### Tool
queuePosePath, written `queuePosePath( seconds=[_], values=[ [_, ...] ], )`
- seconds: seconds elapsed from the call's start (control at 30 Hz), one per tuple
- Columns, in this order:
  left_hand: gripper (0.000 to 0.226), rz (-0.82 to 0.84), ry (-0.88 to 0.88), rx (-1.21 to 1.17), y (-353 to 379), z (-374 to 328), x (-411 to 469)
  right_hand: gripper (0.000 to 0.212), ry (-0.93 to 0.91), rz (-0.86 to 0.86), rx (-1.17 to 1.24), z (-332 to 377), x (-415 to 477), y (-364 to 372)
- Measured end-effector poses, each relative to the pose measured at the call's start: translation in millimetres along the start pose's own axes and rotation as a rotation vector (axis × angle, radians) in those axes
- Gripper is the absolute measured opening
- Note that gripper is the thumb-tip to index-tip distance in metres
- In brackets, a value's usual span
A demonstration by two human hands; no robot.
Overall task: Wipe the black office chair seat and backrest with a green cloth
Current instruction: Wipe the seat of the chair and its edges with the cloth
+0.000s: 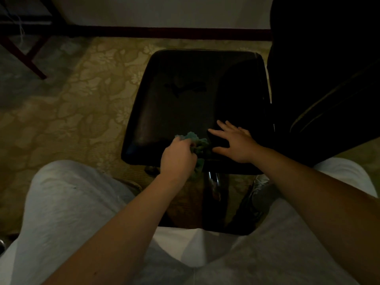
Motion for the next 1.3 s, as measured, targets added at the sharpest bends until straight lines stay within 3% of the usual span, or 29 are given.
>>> queuePosePath(
  seconds=[0.17,0.63,0.8,1.3],
  values=[
    [0.034,-0.025,-0.039,0.002,-2.5,6.6,-0.6,0.06,-0.044,-0.077,0.169,-12.5,-4.1,-4.6],
    [0.027,0.051,0.032,-0.079,17.0,-34.9,3.7,0.058,-0.07,-0.043,0.211,-17.8,-5.3,-8.3],
    [0.032,0.056,0.06,-0.075,12.8,-30.6,0.5,0.075,0.122,-0.144,0.107,-34.6,-17.0,-12.7],
    [0.035,0.139,0.107,-0.206,29.4,-56.2,6.8,0.073,0.146,-0.002,0.104,-35.5,-21.5,-16.0]
  ],
)
Point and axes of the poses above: each hand's wrist, its own x-axis towards the middle knuckle, its own y-axis out of the palm, z = x × y, the point moved 7 cm from there along x, towards the middle knuckle, and after that the axes turned 1 degree about y, right-handed, at the moved point
